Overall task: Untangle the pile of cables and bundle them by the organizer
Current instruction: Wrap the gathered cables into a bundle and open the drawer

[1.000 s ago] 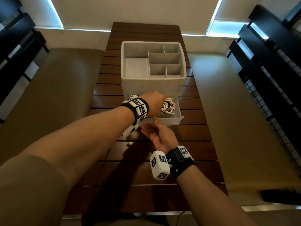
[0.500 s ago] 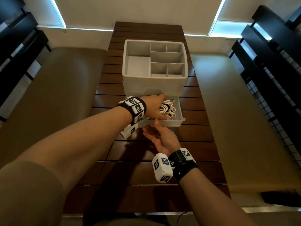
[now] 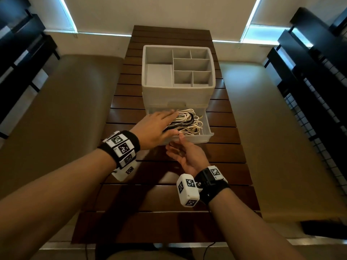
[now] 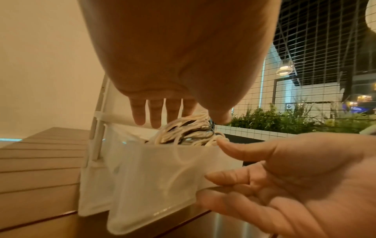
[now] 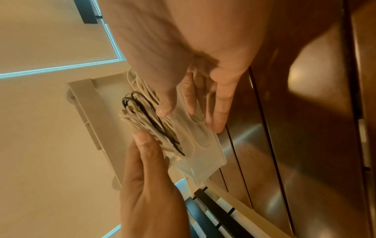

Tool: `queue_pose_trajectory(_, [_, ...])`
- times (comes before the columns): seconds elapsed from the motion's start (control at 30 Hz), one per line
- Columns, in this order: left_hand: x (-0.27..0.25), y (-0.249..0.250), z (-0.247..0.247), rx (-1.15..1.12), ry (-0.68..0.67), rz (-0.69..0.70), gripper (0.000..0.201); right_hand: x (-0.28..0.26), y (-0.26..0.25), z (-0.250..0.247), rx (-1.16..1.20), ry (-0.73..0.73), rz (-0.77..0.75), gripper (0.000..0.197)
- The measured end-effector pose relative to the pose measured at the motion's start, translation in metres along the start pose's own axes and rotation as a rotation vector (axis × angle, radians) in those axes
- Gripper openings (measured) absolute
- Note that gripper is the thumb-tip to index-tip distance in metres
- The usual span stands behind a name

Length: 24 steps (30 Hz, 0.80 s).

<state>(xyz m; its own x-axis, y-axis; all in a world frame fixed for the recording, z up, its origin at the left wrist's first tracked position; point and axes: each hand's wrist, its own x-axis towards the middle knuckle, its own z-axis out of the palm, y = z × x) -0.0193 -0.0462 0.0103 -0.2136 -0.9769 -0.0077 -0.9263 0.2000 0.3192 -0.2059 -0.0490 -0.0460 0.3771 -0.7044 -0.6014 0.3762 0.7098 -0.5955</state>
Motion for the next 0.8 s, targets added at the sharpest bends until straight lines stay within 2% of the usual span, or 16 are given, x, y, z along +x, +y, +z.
queue_pose_trajectory(0.1, [0.005,-0.003,0.004,0.112,-0.036,-0.013,0.058,-0.006,-0.005,0.006,-0.163,0.007,0.026,0.050])
queue_pose_trajectory(0.17, [0.010,-0.004,0.004,0.170,-0.039,-0.024,0.055,-0.017,-0.015,0.010,-0.470,0.071,0.001,0.046])
queue_pose_trajectory(0.2, [0.012,-0.005,0.004,0.188,-0.031,-0.035,0.054,-0.022,-0.022,0.009,-0.660,0.157,-0.080,0.041])
queue_pose_trajectory(0.23, [0.015,-0.006,0.003,0.201,-0.015,-0.048,0.053,-0.027,-0.030,0.005,-0.852,0.269,-0.226,0.035])
queue_pose_trajectory(0.3, [0.018,-0.009,0.002,0.183,0.055,-0.082,0.048,-0.032,-0.050,0.000,-1.126,0.440,-0.642,0.023])
queue_pose_trajectory(0.33, [0.017,-0.010,0.002,0.156,0.111,-0.099,0.044,-0.033,-0.060,0.001,-1.186,0.419,-0.855,0.014])
queue_pose_trajectory(0.37, [0.016,-0.011,0.003,0.125,0.184,-0.113,0.039,-0.029,-0.069,0.004,-1.272,0.324,-1.019,0.007])
queue_pose_trajectory(0.4, [0.015,-0.012,0.005,0.087,0.263,-0.136,0.034,-0.023,-0.076,0.008,-1.396,0.184,-1.135,0.017])
queue_pose_trajectory(0.43, [0.013,-0.012,0.006,0.042,0.341,-0.175,0.030,-0.015,-0.081,0.012,-1.552,0.015,-1.189,0.030])
queue_pose_trajectory(0.5, [0.010,-0.013,0.006,-0.071,0.464,-0.308,0.033,0.002,-0.086,0.015,-1.881,-0.197,-1.184,0.045])
queue_pose_trajectory(0.53, [0.009,-0.014,0.005,-0.146,0.505,-0.388,0.042,0.009,-0.086,0.015,-2.003,-0.230,-1.135,0.050])
queue_pose_trajectory(0.6, [0.008,-0.021,0.000,-0.326,0.586,-0.491,0.064,0.020,-0.085,0.014,-2.105,-0.229,-1.011,0.058])
queue_pose_trajectory(0.7, [0.008,-0.029,-0.017,-0.536,0.718,-0.482,0.088,0.027,-0.085,0.016,-2.106,-0.212,-0.959,0.057])
queue_pose_trajectory(0.8, [0.012,-0.037,-0.043,-0.579,0.748,-0.343,0.112,0.031,-0.086,0.021,-2.117,-0.211,-0.911,0.045])
